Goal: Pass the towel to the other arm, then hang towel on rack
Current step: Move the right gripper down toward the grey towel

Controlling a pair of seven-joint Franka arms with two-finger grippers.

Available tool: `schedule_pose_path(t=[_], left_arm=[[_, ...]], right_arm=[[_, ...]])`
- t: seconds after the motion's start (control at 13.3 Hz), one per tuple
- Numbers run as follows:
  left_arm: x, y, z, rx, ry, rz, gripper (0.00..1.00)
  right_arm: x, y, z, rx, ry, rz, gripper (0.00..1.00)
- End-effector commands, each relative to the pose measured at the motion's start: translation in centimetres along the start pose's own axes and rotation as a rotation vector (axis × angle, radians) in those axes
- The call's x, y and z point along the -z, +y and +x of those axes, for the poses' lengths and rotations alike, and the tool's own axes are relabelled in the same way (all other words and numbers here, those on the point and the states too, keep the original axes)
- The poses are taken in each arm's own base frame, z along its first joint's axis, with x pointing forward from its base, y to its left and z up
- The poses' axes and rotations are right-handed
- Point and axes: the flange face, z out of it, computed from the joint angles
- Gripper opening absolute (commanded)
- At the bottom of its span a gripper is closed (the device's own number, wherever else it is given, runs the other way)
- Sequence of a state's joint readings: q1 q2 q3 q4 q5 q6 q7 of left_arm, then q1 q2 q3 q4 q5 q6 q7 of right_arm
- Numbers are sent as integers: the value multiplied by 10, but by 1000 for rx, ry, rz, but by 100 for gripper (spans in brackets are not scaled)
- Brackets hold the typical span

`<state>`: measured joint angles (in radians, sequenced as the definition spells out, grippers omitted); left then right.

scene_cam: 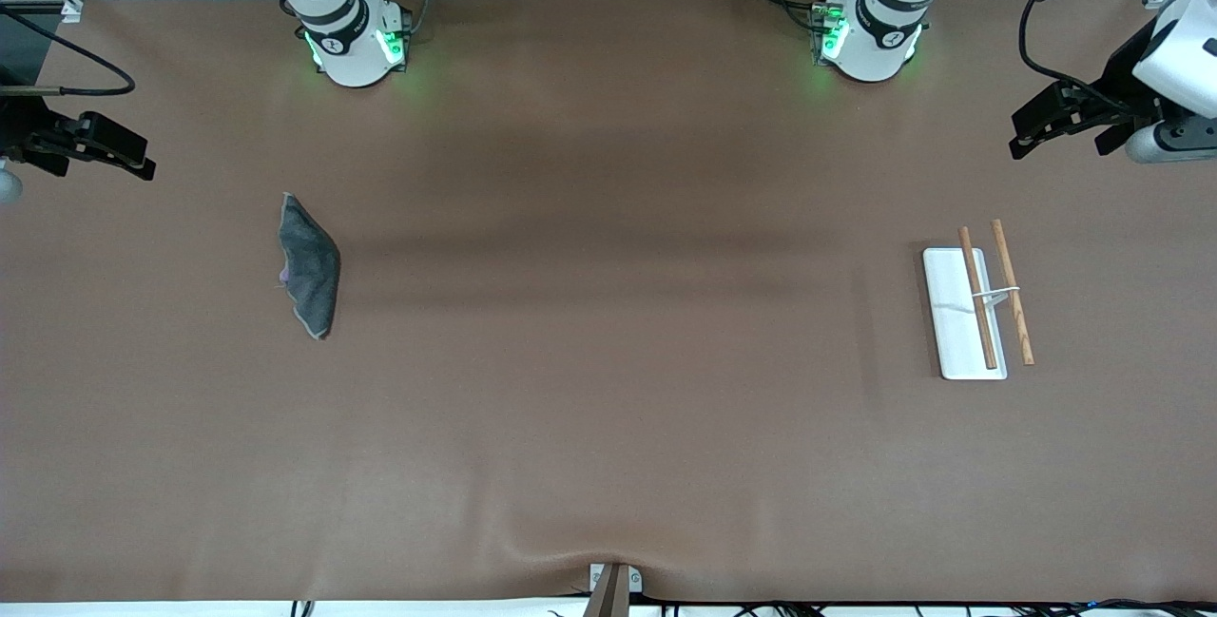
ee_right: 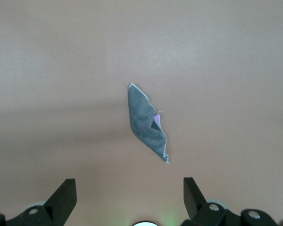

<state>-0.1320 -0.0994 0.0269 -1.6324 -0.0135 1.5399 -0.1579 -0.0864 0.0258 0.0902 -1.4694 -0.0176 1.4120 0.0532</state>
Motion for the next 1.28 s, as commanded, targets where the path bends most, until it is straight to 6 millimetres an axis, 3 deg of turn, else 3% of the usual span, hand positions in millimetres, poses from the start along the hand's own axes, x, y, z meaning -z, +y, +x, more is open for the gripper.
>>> schedule_pose_path(t=[0.0,0.75,0.83,0.98,1.13,1.21], left_arm=[[5,-2,2,-15,-1,31,100],[-8,5,0,-40,-50,62,100],[-8,6,0,-41,-50,60,100],[-14,5,-2,-38,-67,56,100],[-21,5,-4,-38,-79,57,100],[-20,6,-4,-41,-76,55,100]], right_arm=[[5,1,1,7,0,-21,100],[-4,10,7,-18,-21,-26,100],[-18,7,13,-9,-52,-24,100],[-76,-14,38,30,-192,-36,100],[-100,-11,52,39,-216,-17,100],[-123,-10,63,36,-248,-16,100]])
